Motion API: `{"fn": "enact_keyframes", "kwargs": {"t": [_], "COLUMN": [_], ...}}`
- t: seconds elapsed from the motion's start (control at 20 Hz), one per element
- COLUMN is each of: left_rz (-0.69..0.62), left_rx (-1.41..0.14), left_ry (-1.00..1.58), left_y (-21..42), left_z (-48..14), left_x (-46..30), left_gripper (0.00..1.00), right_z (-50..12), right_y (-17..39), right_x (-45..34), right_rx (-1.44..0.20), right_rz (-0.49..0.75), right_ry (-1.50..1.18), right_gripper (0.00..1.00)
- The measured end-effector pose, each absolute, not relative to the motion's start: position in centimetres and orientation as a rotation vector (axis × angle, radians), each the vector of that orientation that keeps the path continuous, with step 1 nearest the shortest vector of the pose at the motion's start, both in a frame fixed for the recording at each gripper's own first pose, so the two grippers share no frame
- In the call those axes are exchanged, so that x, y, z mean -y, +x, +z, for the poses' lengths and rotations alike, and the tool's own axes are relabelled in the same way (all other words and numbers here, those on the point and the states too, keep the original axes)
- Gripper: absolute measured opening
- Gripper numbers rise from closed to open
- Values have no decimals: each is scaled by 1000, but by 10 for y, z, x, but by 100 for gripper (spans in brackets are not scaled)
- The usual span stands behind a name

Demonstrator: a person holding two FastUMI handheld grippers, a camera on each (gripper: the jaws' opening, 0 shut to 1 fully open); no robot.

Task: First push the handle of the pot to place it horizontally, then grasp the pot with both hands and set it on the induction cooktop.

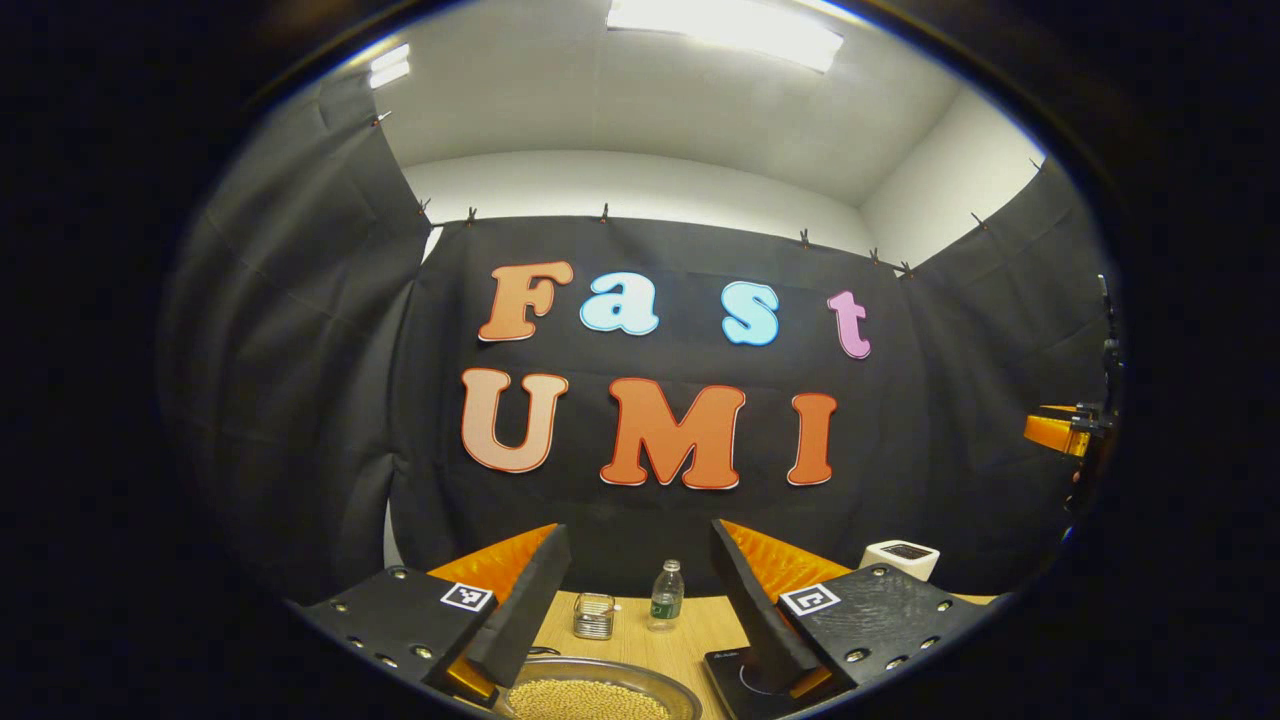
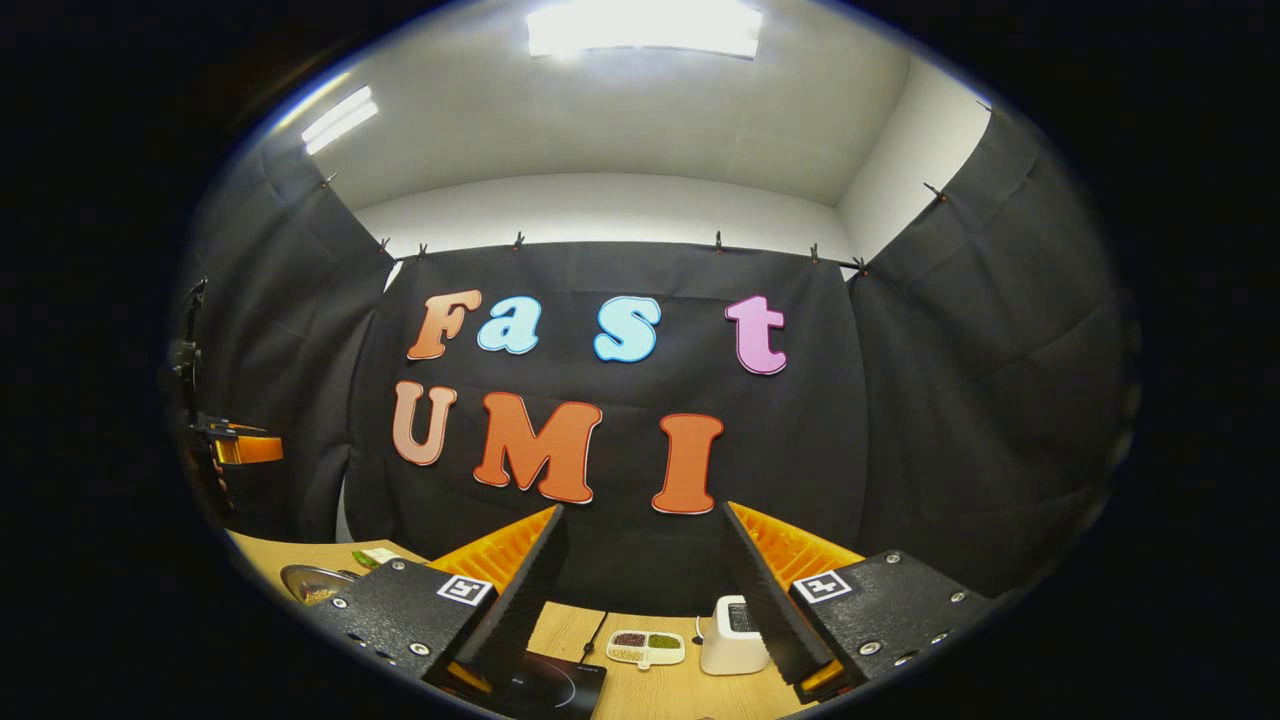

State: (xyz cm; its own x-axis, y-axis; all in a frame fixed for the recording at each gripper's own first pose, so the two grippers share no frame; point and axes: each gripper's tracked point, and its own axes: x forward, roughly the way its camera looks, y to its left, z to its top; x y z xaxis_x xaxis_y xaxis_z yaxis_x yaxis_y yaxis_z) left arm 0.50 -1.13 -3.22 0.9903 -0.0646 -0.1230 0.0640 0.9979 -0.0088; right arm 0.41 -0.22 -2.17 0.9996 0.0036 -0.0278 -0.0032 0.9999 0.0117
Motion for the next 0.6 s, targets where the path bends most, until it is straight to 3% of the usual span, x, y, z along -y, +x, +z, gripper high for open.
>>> {"fn": "enact_keyframes", "kwargs": {"t": [0.4,0.5,0.6], "left_rz": [-308,-372,-401], "left_rx": [-324,-395,-484], "left_ry": [30,53,70], "left_y": [-11,-21,-30], "left_z": [-89,-111,-137], "left_x": [61,72,72], "left_gripper": [91,81,62], "right_z": [-56,-63,-71], "right_y": [-5,-9,-12], "right_x": [9,12,13], "right_rx": [-70,-72,-77], "right_rz": [17,25,24], "right_ry": [45,43,23], "right_gripper": [94,94,94]}}
